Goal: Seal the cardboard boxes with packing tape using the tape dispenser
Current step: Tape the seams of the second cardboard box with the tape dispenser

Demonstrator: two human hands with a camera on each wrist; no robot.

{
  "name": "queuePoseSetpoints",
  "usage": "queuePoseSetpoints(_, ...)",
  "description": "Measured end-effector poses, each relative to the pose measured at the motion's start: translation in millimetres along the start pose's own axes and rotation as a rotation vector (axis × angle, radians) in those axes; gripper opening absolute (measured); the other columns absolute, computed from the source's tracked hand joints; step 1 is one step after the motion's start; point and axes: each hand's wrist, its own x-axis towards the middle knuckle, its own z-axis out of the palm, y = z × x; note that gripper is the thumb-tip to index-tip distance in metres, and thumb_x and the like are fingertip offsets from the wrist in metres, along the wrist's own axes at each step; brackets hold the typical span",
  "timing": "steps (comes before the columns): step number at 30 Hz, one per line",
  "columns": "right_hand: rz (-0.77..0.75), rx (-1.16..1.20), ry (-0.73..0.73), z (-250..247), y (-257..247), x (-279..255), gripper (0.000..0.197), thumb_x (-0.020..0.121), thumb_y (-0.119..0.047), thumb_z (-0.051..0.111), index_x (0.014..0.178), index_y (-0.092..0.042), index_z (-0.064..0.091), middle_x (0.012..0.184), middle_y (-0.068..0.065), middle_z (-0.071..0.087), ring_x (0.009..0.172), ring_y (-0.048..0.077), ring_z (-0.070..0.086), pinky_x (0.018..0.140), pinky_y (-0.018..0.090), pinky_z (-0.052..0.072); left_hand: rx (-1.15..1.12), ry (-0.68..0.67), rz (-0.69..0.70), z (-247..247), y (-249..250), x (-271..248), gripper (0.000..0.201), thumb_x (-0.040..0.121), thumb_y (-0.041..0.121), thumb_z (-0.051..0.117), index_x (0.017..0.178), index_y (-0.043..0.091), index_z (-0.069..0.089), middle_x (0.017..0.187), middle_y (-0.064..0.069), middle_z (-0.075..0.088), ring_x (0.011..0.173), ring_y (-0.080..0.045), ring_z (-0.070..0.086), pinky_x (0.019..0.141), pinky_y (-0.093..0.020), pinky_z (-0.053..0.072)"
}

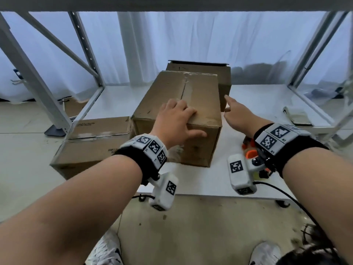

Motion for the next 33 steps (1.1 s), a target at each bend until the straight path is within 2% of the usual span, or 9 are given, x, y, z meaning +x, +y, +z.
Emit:
queuePoseSetpoints(7,0.378,-0.17,0.038,-15.1,103.0,-22.7,0.061,0.089,-0.019,0.059,0.141,-0.001,0.031,0.141,0.022,0.042,0.128,0.037,0.042,0.102,0.039,0.035,0.046,0.056,-0.024,20.5,38.3,34.3,0.07,0.08,0.077,0.039,0.127,0.027,0.049,0.122,-0.002,0.048,0.114,-0.025,0.039,0.099,-0.039,0.032)
queuePoseSetpoints(12,0.404,-0.257,0.003,-6.3,128.8,-21.0,0.045,0.085,-0.02,0.066,0.12,-0.001,0.044,0.12,0.02,0.055,0.11,0.036,0.053,0.08,0.034,0.041,0.117,0.064,-0.041,27.6,48.8,49.6,0.069,0.082,0.076,0.036,0.125,0.023,0.049,0.121,-0.005,0.048,0.114,-0.027,0.041,0.097,-0.04,0.033)
queuePoseSetpoints(16,0.432,-0.396,-0.002,0.6,133.6,-23.6,0.023,0.09,-0.007,0.052,0.112,0.002,0.053,0.117,0.022,0.059,0.108,0.036,0.057,0.077,0.033,0.041,0.122,0.009,-0.06,27.7,53.5,63.6,0.069,0.082,0.074,0.038,0.126,0.021,0.047,0.126,-0.008,0.045,0.116,-0.029,0.04,0.097,-0.041,0.033)
queuePoseSetpoints(19,0.412,-0.312,0.134,-9.3,123.3,-22.5,0.024,0.091,-0.005,0.049,0.114,0.001,0.049,0.118,0.023,0.057,0.107,0.038,0.056,0.076,0.033,0.039,0.052,-0.087,-0.021,19.8,48.9,73.7,0.065,0.086,0.068,0.041,0.129,0.02,0.045,0.129,-0.009,0.042,0.12,-0.029,0.037,0.101,-0.042,0.031)
queuePoseSetpoints(22,0.315,-0.107,0.415,-36.1,90.2,-25.8,0.032,0.089,-0.004,0.052,0.118,-0.002,0.039,0.113,0.022,0.058,0.099,0.038,0.058,0.073,0.036,0.04,-0.091,-0.175,0.016,-1.5,38.2,74.8,0.058,0.092,0.061,0.038,0.128,0.017,0.051,0.125,-0.009,0.048,0.118,-0.028,0.041,0.1,-0.038,0.033)
queuePoseSetpoints(25,0.135,-0.07,0.607,-59.2,42.6,-33.1,0.036,0.087,-0.005,0.053,0.12,-0.008,0.038,0.109,0.018,0.062,0.093,0.038,0.06,0.075,0.04,0.045,-0.425,-0.237,-0.022,-25.1,32.8,68.5,0.048,0.098,0.052,0.032,0.101,0.013,0.061,0.096,-0.004,0.06,0.096,-0.024,0.055,0.079,-0.028,0.041)
queuePoseSetpoints(29,-0.1,-0.126,0.608,-67.6,-13.9,-35.7,0.037,0.087,-0.009,0.052,0.12,-0.012,0.037,0.102,0.012,0.062,0.084,0.036,0.06,0.07,0.038,0.044,-0.782,-0.191,-0.071,-60.5,26.6,61.9,0.059,0.095,0.054,0.035,0.13,0.009,0.05,0.119,-0.006,0.06,0.109,-0.02,0.057,0.094,-0.032,0.044)
queuePoseSetpoints(31,-0.181,-0.098,0.576,-62.2,-36.2,-36.2,0.037,0.087,-0.009,0.054,0.119,-0.013,0.037,0.099,0.007,0.058,0.078,0.032,0.056,0.067,0.035,0.043,-0.869,-0.197,-0.077,-73.7,20.5,54.9,0.071,0.088,0.057,0.048,0.143,0.014,0.035,0.121,0.002,0.055,0.112,-0.015,0.054,0.089,-0.025,0.042)
queuePoseSetpoints(33,-0.237,-0.003,0.52,-52.5,-51.4,-35.1,0.037,0.085,-0.009,0.057,0.116,-0.014,0.037,0.099,0.002,0.054,0.077,0.025,0.052,0.063,0.029,0.037,-0.926,-0.206,-0.085,-79.4,16.2,47.9,0.074,0.083,0.052,0.063,0.142,0.018,0.034,0.117,0.005,0.055,0.106,-0.011,0.056,0.085,-0.022,0.046)
